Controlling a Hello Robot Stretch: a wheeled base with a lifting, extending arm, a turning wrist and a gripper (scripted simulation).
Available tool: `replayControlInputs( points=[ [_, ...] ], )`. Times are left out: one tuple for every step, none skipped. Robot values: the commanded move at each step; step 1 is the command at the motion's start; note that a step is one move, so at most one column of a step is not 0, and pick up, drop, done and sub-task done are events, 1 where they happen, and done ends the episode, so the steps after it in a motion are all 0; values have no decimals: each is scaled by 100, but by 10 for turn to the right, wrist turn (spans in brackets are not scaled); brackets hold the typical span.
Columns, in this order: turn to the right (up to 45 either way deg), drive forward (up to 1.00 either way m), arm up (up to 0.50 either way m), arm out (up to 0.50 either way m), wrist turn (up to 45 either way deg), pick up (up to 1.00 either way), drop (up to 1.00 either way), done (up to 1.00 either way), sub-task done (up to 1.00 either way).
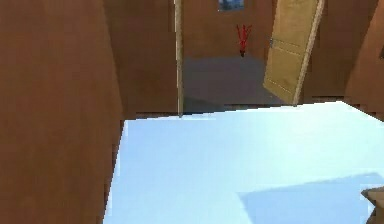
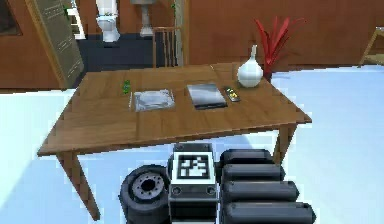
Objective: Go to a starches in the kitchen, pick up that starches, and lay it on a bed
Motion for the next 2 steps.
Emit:
replayControlInputs(
  points=[
    [120,0,0,0,0,0,0,0,0],
    [0,80,0,0,0,0,0,0,0]
  ],
)
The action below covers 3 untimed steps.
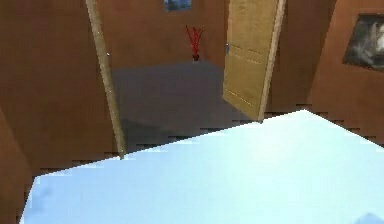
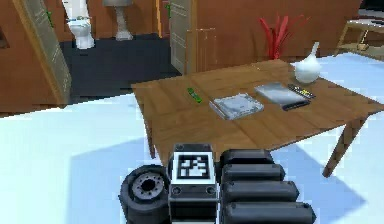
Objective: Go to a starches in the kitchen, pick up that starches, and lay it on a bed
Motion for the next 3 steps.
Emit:
replayControlInputs(
  points=[
    [180,0,0,0,0,0,0,0,0],
    [0,40,0,0,0,0,0,0,0],
    [450,0,0,0,0,0,0,0,0]
  ],
)
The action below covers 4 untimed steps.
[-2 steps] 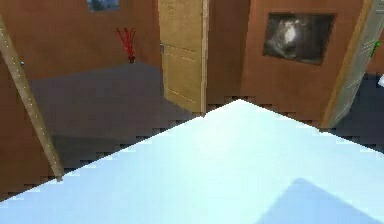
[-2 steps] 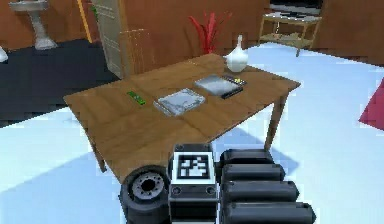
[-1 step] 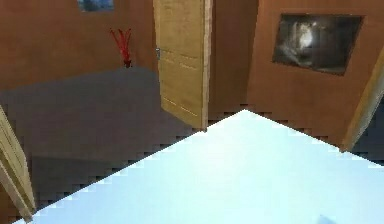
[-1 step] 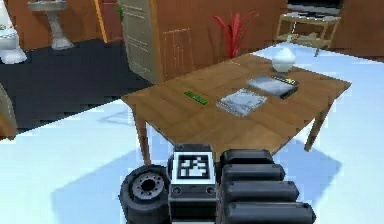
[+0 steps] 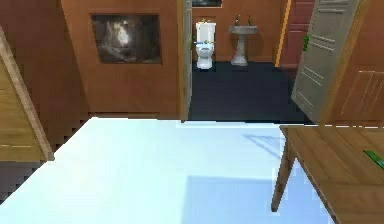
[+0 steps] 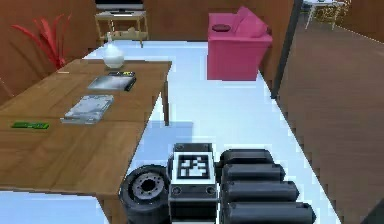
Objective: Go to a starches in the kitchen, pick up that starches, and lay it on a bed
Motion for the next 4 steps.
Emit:
replayControlInputs(
  points=[
    [0,100,0,0,0,0,0,0,0],
    [60,0,0,0,0,0,0,0,0],
    [0,65,0,0,0,0,0,0,0],
    [240,0,0,0,0,0,0,0,0]
  ],
)
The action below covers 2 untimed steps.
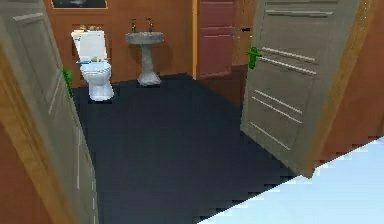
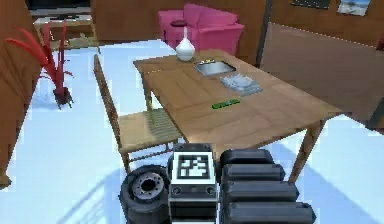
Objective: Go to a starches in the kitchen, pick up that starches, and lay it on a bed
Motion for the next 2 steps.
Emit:
replayControlInputs(
  points=[
    [0,70,0,0,0,0,0,0,0],
    [-240,0,0,0,0,0,0,0,0]
  ],
)
